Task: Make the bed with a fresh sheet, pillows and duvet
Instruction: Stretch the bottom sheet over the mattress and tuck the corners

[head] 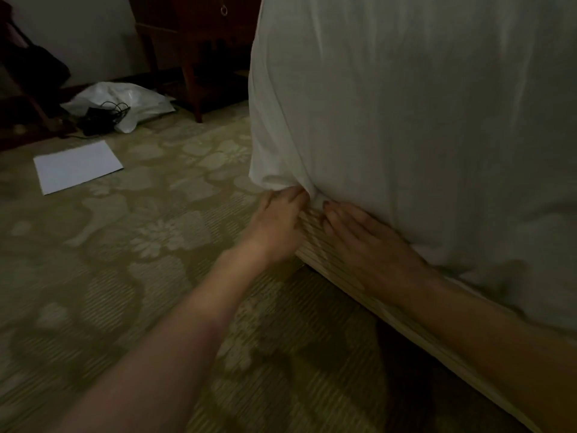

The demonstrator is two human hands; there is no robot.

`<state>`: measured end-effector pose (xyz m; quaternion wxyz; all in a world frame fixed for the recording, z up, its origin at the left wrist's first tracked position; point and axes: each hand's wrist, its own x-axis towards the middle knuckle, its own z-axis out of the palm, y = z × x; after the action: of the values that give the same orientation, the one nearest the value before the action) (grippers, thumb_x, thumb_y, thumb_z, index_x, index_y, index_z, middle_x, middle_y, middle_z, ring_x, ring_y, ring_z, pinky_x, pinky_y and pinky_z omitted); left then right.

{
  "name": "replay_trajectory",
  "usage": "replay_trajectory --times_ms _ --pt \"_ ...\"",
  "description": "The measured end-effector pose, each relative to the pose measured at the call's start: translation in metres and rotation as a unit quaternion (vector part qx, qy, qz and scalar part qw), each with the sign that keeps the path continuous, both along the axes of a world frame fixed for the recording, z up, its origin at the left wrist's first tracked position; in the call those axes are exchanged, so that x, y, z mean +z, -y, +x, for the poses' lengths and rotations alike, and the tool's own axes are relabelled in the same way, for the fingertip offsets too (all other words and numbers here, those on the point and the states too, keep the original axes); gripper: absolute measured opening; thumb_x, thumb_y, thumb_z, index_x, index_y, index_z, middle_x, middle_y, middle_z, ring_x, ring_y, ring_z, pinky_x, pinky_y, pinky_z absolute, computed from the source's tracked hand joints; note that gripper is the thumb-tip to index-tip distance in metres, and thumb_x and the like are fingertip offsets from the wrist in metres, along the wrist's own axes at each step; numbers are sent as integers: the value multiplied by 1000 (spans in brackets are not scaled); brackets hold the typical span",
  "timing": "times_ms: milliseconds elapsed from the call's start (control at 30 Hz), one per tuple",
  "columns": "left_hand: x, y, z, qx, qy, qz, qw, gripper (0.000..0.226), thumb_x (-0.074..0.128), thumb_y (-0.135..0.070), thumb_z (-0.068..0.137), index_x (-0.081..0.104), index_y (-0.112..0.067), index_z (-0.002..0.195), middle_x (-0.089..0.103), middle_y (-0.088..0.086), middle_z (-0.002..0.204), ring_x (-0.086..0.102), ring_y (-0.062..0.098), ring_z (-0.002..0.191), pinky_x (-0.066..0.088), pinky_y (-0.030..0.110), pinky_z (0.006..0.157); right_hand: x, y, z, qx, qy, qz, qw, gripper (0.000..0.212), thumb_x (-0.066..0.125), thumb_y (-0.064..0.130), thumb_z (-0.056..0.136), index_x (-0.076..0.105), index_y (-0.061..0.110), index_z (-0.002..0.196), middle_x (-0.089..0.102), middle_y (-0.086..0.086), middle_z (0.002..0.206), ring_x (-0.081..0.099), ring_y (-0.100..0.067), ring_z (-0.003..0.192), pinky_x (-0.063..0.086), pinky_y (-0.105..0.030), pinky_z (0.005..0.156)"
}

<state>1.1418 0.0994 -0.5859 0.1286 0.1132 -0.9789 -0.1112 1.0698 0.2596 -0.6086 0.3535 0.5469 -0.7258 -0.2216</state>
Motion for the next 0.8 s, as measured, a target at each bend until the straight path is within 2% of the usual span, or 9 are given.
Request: replay_trajectory --times_ms 100,167,233,267,367,467,633,733,800 --pt "-1 3 7 28 -4 -62 998 56 41 -14 91 33 -22 145 27 -6 153 19 10 142 -13 38 115 -2 10 14 -54 50 -3 997 60 36 18 78 52 -8 131 52 -24 135 49 -35 126 18 -42 114" --pt "-11 -8 8 65 -46 -55 995 52 42 -16 89 40 -23 141 24 1 153 13 16 143 -10 42 115 4 22 31 -104 78 -19 991 65 43 25 74 54 -6 130 54 -23 133 52 -33 121 19 -41 111" --pt "-21 -18 6 85 -134 64 985 46 45 -13 87 53 -14 132 25 16 146 22 30 136 12 35 114 16 33 49 -156 99 -54 981 65 46 28 77 50 -7 132 53 -24 133 51 -32 120 19 -43 111" --pt "-24 -20 5 74 -175 138 972 43 45 -9 86 56 -7 128 28 21 142 30 32 131 21 24 109 19 36 54 -174 109 -63 977 68 45 30 84 39 -10 138 45 -27 139 44 -34 127 15 -46 114" --pt "-29 -15 12 23 -191 281 940 52 37 2 82 48 4 133 38 13 142 37 16 127 18 -2 99 22 42 61 -196 136 -17 971 71 34 30 97 6 -14 145 15 -31 152 17 -38 143 -1 -46 117" --pt "-37 1 20 -2 -214 232 949 67 26 -13 73 46 1 135 48 14 137 40 19 129 21 14 108 24 47 62 -204 143 -14 968 76 37 35 96 6 -15 144 18 -31 151 19 -38 141 0 -46 118" --pt "-37 13 16 -37 -150 152 976 70 31 -1 72 40 -3 141 36 13 149 18 18 141 14 40 118 35 50 63 -198 170 -11 965 77 39 38 92 16 -14 144 27 -29 147 27 -35 137 4 -45 117" --pt "-35 19 11 -23 -87 57 994 67 31 -16 81 29 -12 148 25 4 156 8 15 146 -4 32 118 30 48 61 -209 174 2 962 84 47 46 83 29 -12 142 39 -30 141 37 -34 131 2 -45 112" --pt "-34 17 7 20 -55 -3 998 63 38 -19 90 23 -18 150 19 -2 158 3 13 147 -8 29 115 27 47 61 -245 174 25 954 93 57 55 66 48 -8 133 52 -27 131 49 -32 122 9 -43 111"
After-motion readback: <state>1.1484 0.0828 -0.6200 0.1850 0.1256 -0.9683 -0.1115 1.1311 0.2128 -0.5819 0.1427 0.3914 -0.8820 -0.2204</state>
